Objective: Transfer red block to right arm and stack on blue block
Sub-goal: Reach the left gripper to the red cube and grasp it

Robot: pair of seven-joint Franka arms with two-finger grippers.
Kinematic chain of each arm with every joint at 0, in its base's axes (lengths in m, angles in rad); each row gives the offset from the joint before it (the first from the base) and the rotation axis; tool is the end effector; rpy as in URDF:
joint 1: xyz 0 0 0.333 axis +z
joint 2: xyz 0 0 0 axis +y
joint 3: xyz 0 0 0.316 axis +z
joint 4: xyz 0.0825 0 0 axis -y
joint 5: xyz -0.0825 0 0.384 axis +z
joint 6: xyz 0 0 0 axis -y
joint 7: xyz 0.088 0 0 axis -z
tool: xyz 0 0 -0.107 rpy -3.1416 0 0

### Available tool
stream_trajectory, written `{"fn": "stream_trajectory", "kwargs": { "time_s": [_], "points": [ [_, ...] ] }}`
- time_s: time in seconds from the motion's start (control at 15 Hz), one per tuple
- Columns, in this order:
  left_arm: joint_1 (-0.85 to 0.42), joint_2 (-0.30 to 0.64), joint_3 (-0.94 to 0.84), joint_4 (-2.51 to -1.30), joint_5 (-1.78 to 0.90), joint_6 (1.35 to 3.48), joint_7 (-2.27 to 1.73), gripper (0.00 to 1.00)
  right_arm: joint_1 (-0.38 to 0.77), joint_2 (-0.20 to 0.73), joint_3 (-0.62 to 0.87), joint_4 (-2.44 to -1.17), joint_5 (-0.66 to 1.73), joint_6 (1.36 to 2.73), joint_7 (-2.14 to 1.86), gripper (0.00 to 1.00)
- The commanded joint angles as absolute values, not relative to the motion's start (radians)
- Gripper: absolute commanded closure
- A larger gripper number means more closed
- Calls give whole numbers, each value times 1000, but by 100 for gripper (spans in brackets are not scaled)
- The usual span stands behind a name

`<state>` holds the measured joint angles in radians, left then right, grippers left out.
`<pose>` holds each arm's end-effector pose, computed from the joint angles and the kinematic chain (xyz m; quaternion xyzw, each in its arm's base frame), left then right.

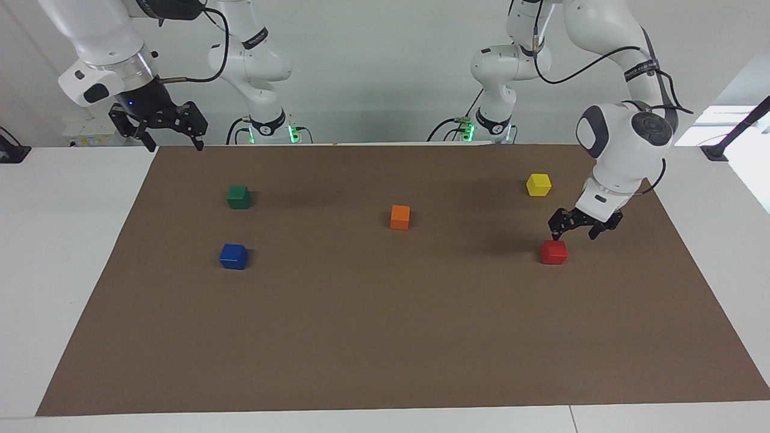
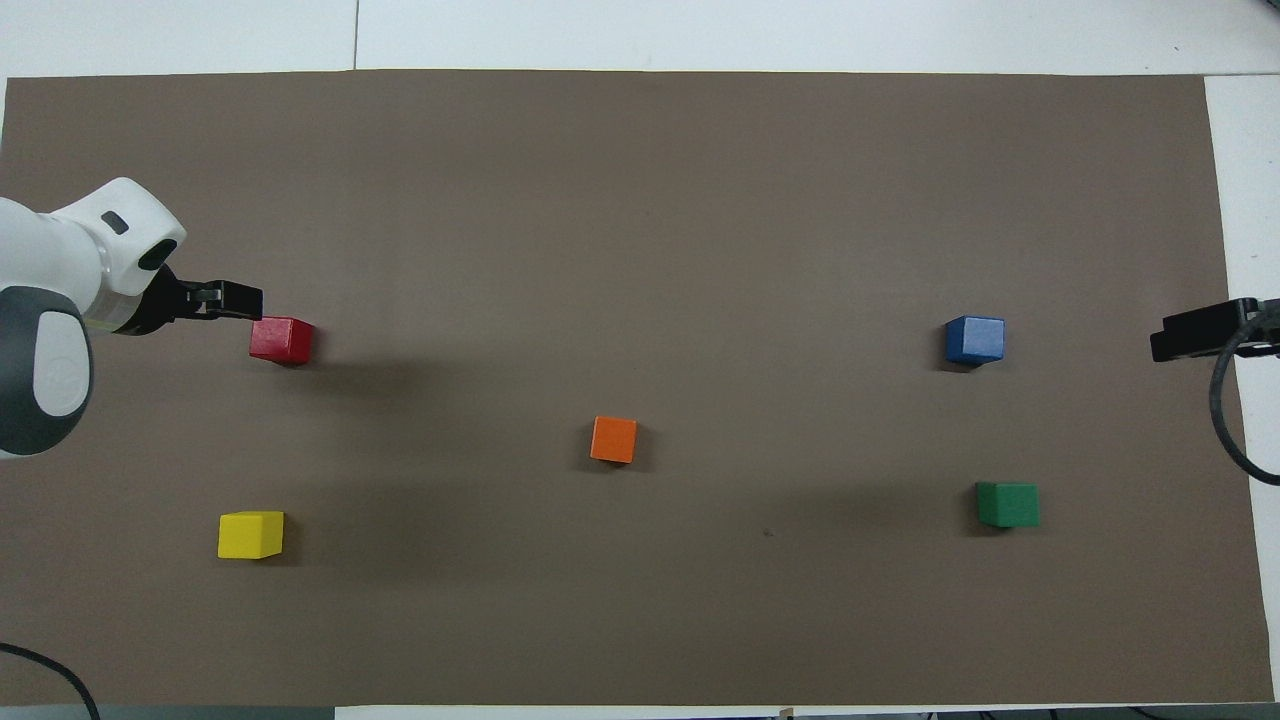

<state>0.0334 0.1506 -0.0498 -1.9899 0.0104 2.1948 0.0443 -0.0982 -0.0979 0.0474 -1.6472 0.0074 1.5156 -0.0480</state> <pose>0.5904 -0.0085 0.3934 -0.9991 0.0329 -0.0272 0.0010 0.5172 -0.0242 0.6363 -0.9999 0.0014 0.0168 0.0022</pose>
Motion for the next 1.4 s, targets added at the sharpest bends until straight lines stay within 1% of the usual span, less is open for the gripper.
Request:
{"fn": "stream_trajectory", "kwargs": {
  "time_s": [0.0, 0.2, 0.4, 0.6, 0.67, 0.8, 0.87, 0.93, 1.0, 1.13, 1.33],
  "points": [
    [28, 150, -41, -2051, 5, 2275, 63, 0, -100, -106, 58, -1660, -5, 1525, -48, 0],
    [28, 190, -41, -2066, 5, 2304, 63, 0, -103, -123, 60, -1712, 47, 1549, -93, 0],
    [29, 208, -41, -2079, 5, 2313, 61, 0, -135, -132, 57, -1813, 196, 1606, -129, 0],
    [25, 236, -41, -2082, 5, 2339, 60, 0, -144, -117, 57, -1914, 374, 1680, -213, 0],
    [22, 241, -41, -2086, 5, 2342, 60, 4, -152, -95, 57, -1940, 465, 1693, -257, 0],
    [21, 248, -43, -2089, 5, 2359, 32, 47, -164, -23, 57, -1974, 620, 1730, -377, 0],
    [18, 250, -43, -2086, 5, 2359, 0, 79, -164, 3, 57, -1986, 691, 1746, -417, 0],
    [8, 252, -43, -2076, 3, 2344, -17, 100, -157, 21, 57, -2000, 754, 1753, -438, 0],
    [8, 255, -44, -2048, -12, 2324, -29, 100, -153, 37, 57, -2028, 834, 1756, -474, 0],
    [8, 239, -48, -1985, -116, 2217, -78, 100, -144, 66, 57, -2074, 998, 1773, -585, 0],
    [-15, 183, -61, -1830, -267, 1934, -300, 100, -115, 74, 66, -2114, 1188, 1757, -618, 0]
  ]
}}
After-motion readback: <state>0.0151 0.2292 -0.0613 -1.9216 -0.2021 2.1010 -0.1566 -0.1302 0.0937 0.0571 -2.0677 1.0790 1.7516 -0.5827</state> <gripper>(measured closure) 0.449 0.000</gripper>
